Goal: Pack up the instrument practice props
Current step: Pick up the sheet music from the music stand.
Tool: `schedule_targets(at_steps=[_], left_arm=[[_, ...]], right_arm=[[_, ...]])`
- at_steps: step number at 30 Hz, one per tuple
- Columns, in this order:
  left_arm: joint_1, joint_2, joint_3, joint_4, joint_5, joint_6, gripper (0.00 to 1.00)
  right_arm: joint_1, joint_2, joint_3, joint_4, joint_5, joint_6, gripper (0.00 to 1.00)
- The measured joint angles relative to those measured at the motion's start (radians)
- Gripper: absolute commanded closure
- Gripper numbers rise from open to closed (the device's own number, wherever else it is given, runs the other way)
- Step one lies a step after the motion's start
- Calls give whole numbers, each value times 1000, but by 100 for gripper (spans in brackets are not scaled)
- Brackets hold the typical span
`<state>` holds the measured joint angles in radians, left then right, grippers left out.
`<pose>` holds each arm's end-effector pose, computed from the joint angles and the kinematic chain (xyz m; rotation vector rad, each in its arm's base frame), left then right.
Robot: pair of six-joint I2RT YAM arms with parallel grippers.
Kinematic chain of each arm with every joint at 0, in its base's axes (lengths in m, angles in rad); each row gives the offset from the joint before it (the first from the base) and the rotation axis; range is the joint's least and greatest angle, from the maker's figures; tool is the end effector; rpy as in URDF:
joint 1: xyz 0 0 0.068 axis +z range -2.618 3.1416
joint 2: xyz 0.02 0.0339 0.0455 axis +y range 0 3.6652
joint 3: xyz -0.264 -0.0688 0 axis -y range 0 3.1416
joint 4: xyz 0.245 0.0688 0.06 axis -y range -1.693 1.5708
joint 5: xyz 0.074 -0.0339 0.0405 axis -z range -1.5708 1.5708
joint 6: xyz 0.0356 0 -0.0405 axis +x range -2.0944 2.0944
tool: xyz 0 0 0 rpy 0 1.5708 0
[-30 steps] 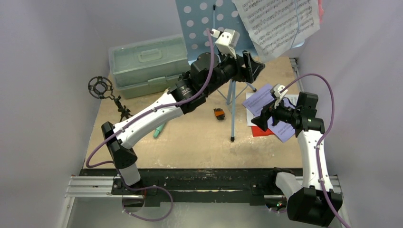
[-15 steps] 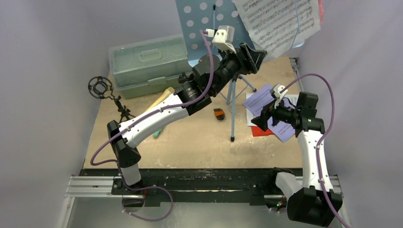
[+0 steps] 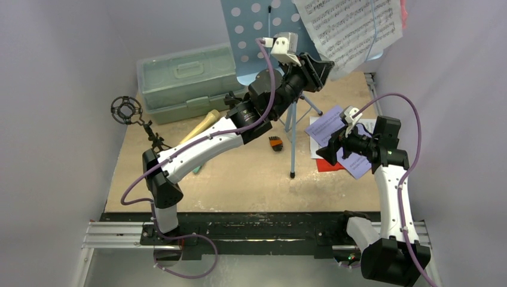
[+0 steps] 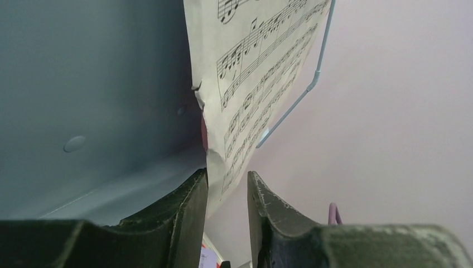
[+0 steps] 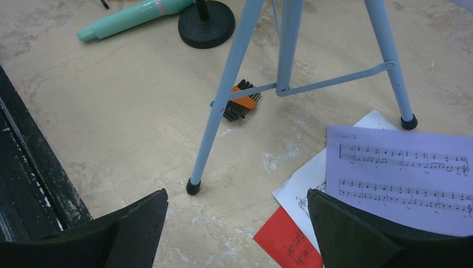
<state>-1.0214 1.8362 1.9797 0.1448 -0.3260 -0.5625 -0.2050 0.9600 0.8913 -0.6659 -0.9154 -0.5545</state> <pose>0.2324 -0.3577 0.4933 0.0175 1.3871 -1.1352 0.1900 -0.0107 0.3087 -0.7761 1.8869 0.5836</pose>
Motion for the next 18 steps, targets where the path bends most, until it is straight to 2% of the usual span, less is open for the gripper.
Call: schedule_targets(at_steps=[7,14,18], left_arm=[[0,1,13,35,-5,2,100],[-1,-3,3,63,12,29,100],[-17,-60,-86,79,18,89,100]], right_arm=[[0,0,0,0,0,-3,1],[0,0,0,0,0,-3,1],[0,0,0,0,0,-3,1]])
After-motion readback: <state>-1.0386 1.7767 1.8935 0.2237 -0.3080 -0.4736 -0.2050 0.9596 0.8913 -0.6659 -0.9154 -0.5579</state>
